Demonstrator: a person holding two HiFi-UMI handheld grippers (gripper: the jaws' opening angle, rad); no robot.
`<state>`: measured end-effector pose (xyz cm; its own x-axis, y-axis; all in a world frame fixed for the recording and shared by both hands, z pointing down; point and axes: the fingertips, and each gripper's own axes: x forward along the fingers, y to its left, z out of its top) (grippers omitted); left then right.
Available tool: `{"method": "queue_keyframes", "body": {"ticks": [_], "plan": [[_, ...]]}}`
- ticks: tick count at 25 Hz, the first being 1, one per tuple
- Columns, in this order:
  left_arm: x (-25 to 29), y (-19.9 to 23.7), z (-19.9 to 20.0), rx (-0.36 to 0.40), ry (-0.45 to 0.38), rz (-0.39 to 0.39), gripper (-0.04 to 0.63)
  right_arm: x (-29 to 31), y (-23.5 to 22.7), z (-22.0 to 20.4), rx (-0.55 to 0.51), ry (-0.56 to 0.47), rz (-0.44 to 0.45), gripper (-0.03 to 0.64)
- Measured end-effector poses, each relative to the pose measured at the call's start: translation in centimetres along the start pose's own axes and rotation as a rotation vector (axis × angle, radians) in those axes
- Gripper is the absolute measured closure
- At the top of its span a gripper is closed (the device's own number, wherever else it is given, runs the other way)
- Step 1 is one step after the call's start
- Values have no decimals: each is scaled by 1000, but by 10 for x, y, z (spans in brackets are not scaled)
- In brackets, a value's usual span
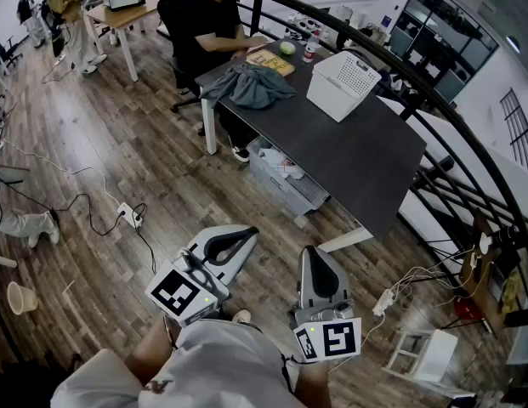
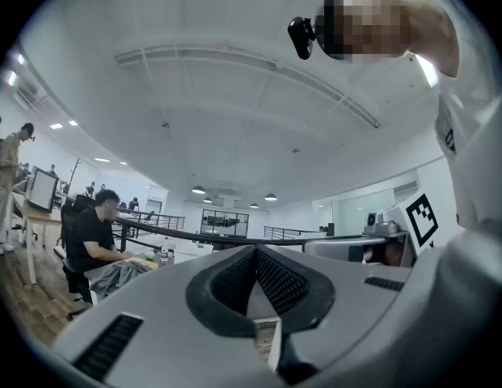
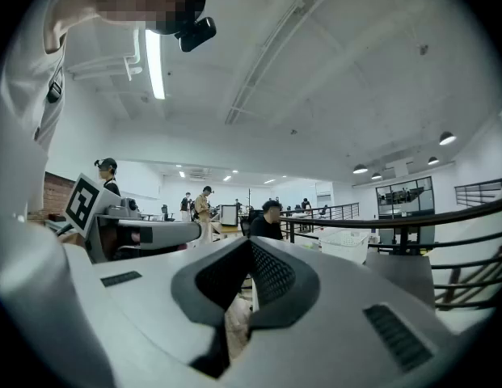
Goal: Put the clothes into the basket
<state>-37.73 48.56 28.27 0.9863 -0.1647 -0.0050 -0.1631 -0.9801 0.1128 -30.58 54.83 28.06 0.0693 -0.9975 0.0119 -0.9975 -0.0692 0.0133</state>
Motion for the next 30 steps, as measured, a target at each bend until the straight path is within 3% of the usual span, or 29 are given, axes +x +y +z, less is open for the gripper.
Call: {"method": "queue_keyframes", "body": {"ticks": [17,21,26,30], "plan": [[18,1,-5,18,14,119,591,2,-34,-12,88,-25,70,597],[27,20,-8,26,20,106,591,24,-36,-7,57,-55,63,597],[52,58,-8,45,11,78,591,69,-45,-11,6,-21,27,597],[71,87,-8,-2,11,52,591,104,-49,-8,-6,-11,15,597]]}}
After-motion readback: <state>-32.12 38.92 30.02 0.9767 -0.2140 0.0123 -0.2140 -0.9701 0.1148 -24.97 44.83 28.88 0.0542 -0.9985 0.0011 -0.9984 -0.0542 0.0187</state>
